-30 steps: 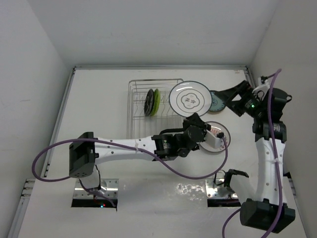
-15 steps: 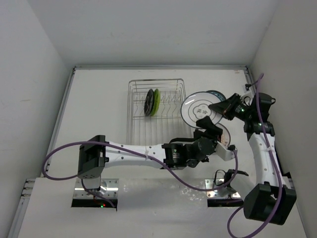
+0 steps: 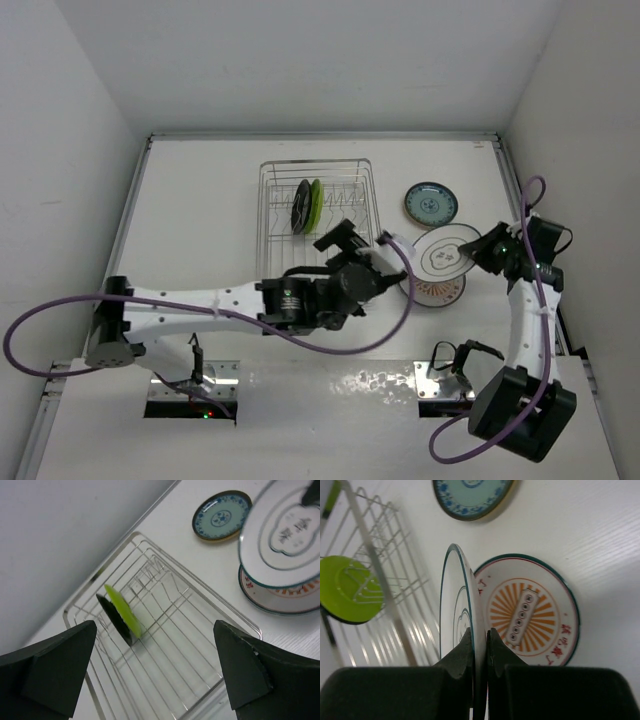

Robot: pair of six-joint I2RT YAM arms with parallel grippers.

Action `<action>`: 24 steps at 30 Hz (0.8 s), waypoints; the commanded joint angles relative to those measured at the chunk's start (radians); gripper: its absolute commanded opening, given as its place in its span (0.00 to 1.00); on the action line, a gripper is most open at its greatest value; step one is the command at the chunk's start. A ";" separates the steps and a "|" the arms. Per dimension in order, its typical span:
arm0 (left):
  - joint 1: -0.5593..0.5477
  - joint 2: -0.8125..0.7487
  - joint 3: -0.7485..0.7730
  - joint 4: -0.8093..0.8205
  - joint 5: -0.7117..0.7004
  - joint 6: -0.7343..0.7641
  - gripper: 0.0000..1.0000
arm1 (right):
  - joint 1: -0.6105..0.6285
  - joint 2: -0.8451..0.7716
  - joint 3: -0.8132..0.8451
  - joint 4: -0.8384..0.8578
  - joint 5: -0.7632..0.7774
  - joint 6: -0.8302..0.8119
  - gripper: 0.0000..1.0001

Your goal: Unload the plates from the dish rack

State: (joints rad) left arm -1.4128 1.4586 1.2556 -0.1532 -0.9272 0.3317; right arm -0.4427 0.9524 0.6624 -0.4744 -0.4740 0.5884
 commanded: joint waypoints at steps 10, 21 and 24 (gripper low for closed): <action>0.340 -0.175 0.019 -0.325 0.120 -0.661 1.00 | 0.031 0.014 -0.147 0.052 0.097 -0.111 0.10; 0.547 -0.127 -0.050 -0.238 0.330 -0.806 1.00 | 0.260 0.092 -0.063 -0.001 0.399 -0.119 0.99; 0.604 -0.098 -0.050 -0.189 0.406 -0.827 1.00 | 0.311 0.184 0.014 -0.041 0.456 -0.139 0.99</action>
State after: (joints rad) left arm -0.8444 1.3437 1.1946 -0.4290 -0.6201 -0.4419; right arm -0.1696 1.0851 0.5831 -0.5060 -0.1169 0.4694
